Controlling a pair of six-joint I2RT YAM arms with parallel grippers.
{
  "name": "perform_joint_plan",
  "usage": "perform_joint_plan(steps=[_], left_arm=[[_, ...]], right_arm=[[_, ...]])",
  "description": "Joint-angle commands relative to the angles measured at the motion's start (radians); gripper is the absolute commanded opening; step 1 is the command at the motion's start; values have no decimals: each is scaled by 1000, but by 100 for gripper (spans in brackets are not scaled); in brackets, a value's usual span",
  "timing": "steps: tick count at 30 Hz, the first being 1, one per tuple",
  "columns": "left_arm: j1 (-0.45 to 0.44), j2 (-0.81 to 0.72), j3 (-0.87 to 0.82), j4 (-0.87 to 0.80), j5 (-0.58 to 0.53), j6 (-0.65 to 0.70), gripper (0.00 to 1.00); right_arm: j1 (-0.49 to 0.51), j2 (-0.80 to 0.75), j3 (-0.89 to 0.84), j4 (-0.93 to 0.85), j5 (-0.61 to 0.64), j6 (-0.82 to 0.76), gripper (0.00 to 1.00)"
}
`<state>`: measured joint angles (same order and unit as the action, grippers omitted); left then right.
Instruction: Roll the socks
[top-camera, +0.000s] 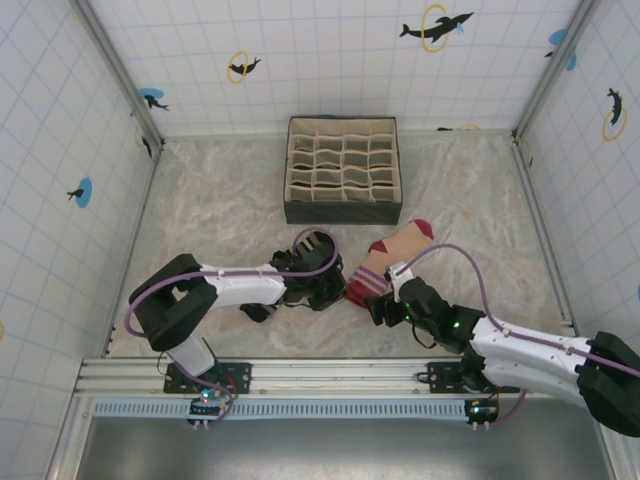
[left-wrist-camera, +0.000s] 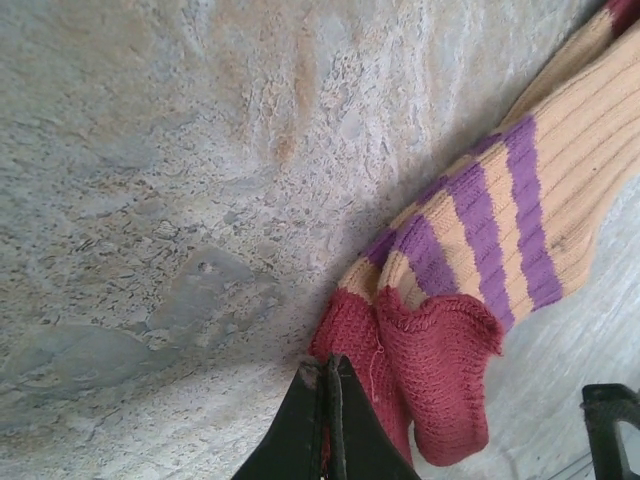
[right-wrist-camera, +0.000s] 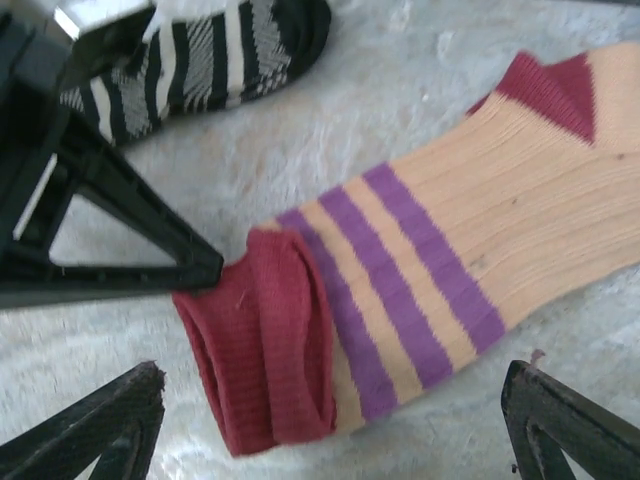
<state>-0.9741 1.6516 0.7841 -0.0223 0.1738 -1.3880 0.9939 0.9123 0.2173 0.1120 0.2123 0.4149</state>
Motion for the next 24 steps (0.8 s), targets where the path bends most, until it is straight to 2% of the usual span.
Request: perform_joint_plan(steps=[1, 7, 24], left_arm=[[11, 16, 33, -45, 12, 27, 0], [19, 18, 53, -50, 22, 26, 0], [31, 52, 94, -59, 53, 30, 0]], right_arm=[[30, 37, -9, 39, 34, -33, 86], [70, 144, 10, 106, 87, -74, 79], [116, 322, 104, 170, 140, -147, 75]])
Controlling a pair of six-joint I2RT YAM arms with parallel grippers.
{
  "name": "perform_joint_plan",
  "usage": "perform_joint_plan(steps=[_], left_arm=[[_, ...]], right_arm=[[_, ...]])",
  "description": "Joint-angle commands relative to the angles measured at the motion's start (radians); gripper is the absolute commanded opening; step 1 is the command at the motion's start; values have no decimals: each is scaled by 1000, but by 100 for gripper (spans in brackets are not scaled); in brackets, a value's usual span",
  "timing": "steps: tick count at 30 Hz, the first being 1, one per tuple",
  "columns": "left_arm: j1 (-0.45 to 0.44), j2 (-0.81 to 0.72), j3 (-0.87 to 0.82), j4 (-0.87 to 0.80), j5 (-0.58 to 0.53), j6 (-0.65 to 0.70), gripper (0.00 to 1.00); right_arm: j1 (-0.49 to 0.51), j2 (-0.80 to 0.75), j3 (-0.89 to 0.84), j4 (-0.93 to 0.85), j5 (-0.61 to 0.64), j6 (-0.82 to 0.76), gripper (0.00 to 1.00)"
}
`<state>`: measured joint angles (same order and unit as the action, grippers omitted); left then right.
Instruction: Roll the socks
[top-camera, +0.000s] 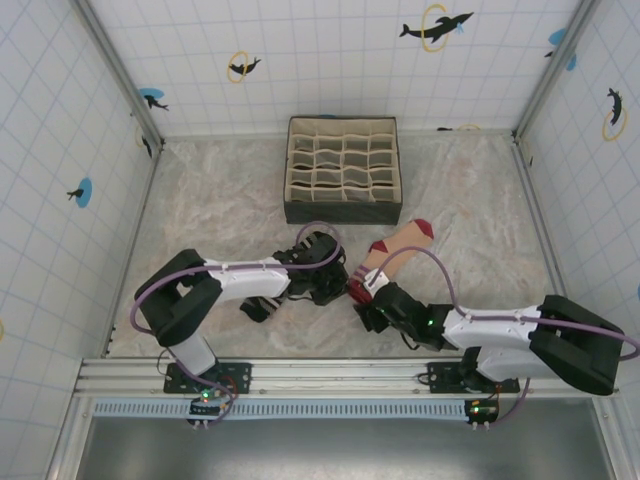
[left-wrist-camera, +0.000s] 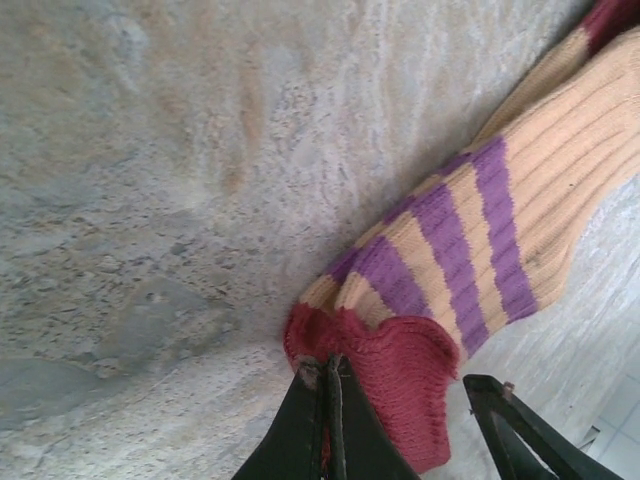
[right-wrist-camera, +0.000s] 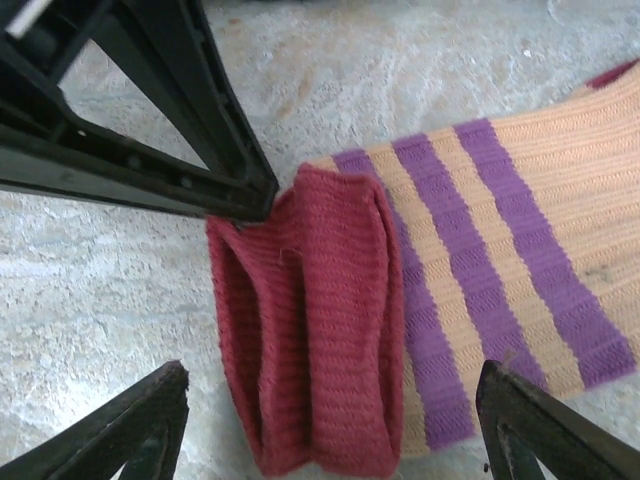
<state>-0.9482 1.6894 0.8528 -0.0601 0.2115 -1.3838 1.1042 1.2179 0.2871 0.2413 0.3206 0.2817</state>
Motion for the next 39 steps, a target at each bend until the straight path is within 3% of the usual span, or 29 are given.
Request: perform_joint_plan(steps=[1, 8, 15, 17, 20, 25, 27, 32, 39], left_arm=[[6, 15, 25, -21, 16, 26, 0], [6, 16, 31, -20, 17, 26, 0], [9, 16, 28, -3, 24, 28, 2], [11, 11, 28, -1, 23, 35, 9], [17, -9, 23, -3, 16, 51, 27], [49, -57, 26, -51, -5, 138, 68], [75, -64, 39, -87, 13, 209, 77], [135, -110, 14, -82, 68, 333, 77], [158, -167, -33, -78, 54, 432, 65]], right_arm=[[6, 21, 37, 41, 33, -15, 74], [7, 36, 41, 42, 44, -17, 56], [6, 43, 40, 36, 68, 5, 21], [6, 47, 41, 35, 68, 10, 13], [-5, 55, 48, 32, 30, 22, 6], [-83, 69, 72, 23, -113, 78, 1], [-123, 77, 73, 39, -189, 108, 1], [-219, 124, 82, 97, -376, 209, 0], [-324, 230, 144, 176, -572, 396, 0]])
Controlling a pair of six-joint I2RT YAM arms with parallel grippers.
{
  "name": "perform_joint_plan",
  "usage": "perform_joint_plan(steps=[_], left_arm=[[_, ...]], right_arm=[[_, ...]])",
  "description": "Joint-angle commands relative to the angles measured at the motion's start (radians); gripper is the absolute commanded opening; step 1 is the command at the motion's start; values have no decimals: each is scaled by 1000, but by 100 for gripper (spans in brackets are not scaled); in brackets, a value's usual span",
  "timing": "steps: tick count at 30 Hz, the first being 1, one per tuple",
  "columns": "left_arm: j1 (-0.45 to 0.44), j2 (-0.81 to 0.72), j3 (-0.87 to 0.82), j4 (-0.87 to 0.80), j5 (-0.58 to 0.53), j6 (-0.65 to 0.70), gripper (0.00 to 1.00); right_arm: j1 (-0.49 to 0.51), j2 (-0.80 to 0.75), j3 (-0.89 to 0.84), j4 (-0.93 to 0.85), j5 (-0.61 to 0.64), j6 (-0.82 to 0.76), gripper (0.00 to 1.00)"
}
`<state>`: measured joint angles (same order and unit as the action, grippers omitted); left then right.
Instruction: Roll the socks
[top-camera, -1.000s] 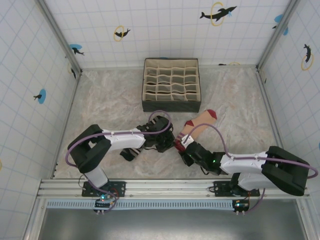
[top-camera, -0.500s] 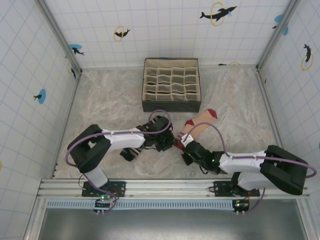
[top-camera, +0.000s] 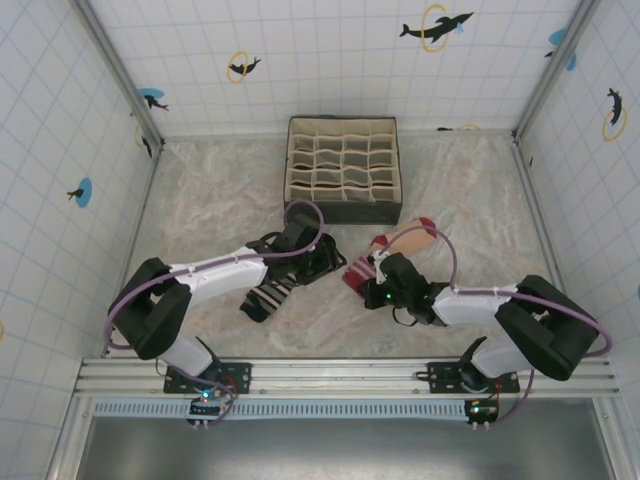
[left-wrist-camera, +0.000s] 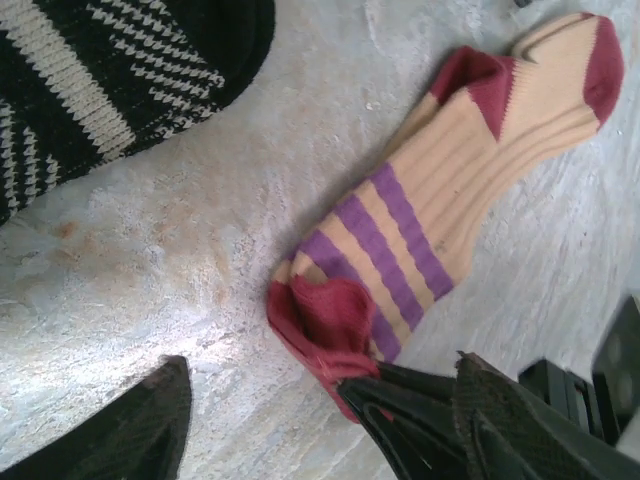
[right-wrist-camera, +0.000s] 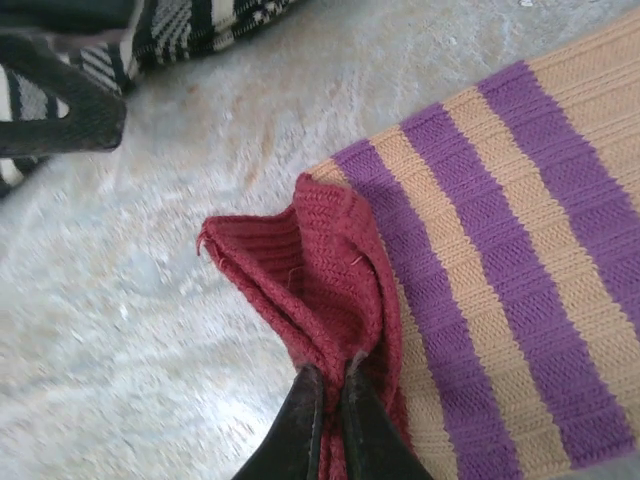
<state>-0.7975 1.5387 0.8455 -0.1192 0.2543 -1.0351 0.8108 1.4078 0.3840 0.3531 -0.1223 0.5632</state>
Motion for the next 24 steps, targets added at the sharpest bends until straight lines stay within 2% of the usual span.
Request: perform_joint_plan(steps=[1, 6, 13, 18, 24], left_arm=[[7, -16, -33, -14, 17, 88, 63], [7, -9, -77, 27, 35, 89, 54], [7, 31, -96, 117, 68, 80, 50], [7, 76, -85, 147, 72, 72, 44], [7, 137, -57, 183, 68, 60, 39]], right_arm=[[-40, 56, 56, 69, -142, 137, 0], [-83, 112, 63, 110, -180, 247, 0], [-116, 156, 43, 128, -189, 351, 0], [-135, 179, 26, 138, -194, 406, 0], [-153, 222, 12, 202, -252, 480, 0]])
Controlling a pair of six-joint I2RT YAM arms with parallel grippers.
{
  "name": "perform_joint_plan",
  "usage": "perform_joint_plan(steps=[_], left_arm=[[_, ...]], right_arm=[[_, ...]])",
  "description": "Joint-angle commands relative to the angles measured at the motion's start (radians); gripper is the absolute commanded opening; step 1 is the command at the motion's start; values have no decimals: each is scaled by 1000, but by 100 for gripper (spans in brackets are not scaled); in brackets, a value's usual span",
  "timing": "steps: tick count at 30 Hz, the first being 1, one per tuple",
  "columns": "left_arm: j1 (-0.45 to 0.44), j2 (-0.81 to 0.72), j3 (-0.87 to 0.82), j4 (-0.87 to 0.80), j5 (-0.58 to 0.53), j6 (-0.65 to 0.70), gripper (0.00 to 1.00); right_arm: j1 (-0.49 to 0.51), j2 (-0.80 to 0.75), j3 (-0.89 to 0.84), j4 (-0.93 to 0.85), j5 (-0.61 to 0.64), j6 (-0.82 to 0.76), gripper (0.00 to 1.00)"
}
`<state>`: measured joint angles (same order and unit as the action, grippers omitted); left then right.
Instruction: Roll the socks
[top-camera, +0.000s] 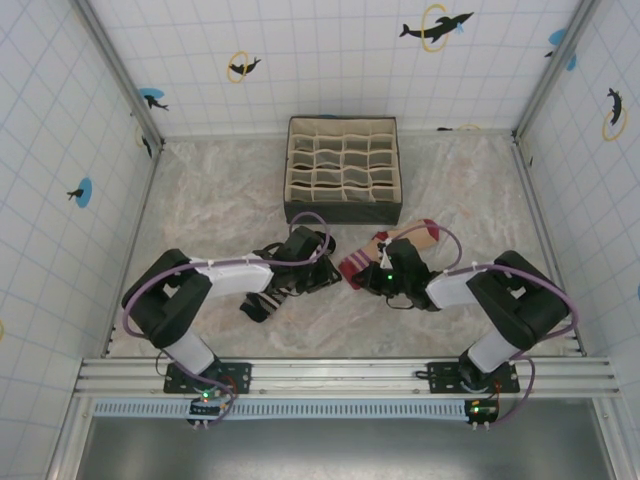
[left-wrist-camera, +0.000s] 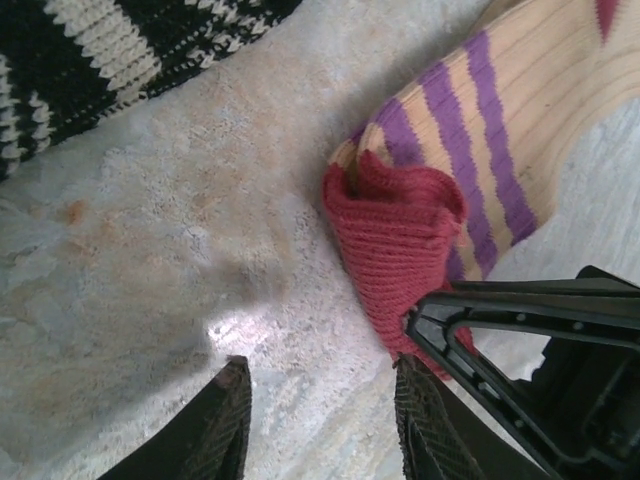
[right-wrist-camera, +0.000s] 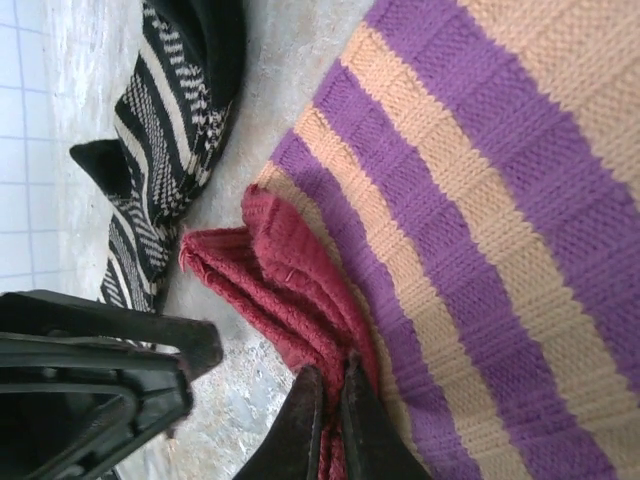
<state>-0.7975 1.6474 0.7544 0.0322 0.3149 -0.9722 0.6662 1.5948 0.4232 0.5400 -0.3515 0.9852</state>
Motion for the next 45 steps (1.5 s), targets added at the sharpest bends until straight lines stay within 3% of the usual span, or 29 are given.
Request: perform_joint_plan(steps=[1, 9, 13, 26, 33, 35, 45], left_arm=[[7, 38, 40, 39, 5, -2, 39], [7, 88, 64, 73, -64, -17, 46], [7, 135, 89, 61, -86, -28, 44], [7, 191, 83, 75, -92, -67, 23], [8, 221, 150, -25, -110, -53, 1], [7, 226, 181, -72, -110, -40, 0], [13, 201, 336, -322, -108, 22, 0]], right_arm=[[-10, 41, -29, 23, -24, 65, 0], [-16, 57, -31, 37, -24, 85, 0], [-23, 51, -45, 47, -58, 94, 0], [-45, 54, -72, 98, -72, 124, 0], [-45, 48, -47, 73, -82, 85, 0], [-42, 27, -13, -4, -81, 22, 1], [26, -203, 188, -505, 186, -363, 69]])
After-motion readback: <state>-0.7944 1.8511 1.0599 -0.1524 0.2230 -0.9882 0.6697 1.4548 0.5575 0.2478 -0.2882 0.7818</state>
